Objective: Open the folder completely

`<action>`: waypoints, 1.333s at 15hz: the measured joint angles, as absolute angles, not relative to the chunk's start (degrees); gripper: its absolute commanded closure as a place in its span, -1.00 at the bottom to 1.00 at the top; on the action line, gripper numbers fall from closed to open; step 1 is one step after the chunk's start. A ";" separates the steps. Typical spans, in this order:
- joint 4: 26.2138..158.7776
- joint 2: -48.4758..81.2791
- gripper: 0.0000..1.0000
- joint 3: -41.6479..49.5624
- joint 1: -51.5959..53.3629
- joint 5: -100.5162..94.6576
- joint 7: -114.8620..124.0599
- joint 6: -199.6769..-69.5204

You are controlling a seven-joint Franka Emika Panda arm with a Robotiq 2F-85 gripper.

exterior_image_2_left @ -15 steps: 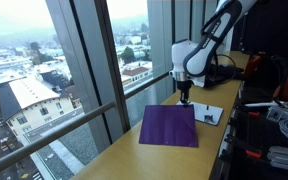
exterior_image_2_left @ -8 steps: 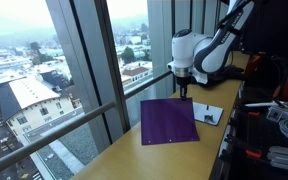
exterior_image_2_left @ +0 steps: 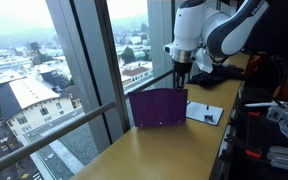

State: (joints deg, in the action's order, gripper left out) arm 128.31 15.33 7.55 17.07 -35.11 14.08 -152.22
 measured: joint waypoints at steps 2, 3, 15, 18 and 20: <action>130.43 14.53 0.99 6.52 16.99 -37.28 15.33 -152.22; 131.43 14.40 0.99 6.00 16.92 -38.05 15.76 -152.22; 137.42 14.05 0.99 1.11 16.25 -41.20 17.87 -154.64; 139.33 14.05 0.32 0.21 16.22 -40.95 17.65 -157.82; 140.43 14.05 0.02 -0.07 16.22 -40.91 17.52 -159.15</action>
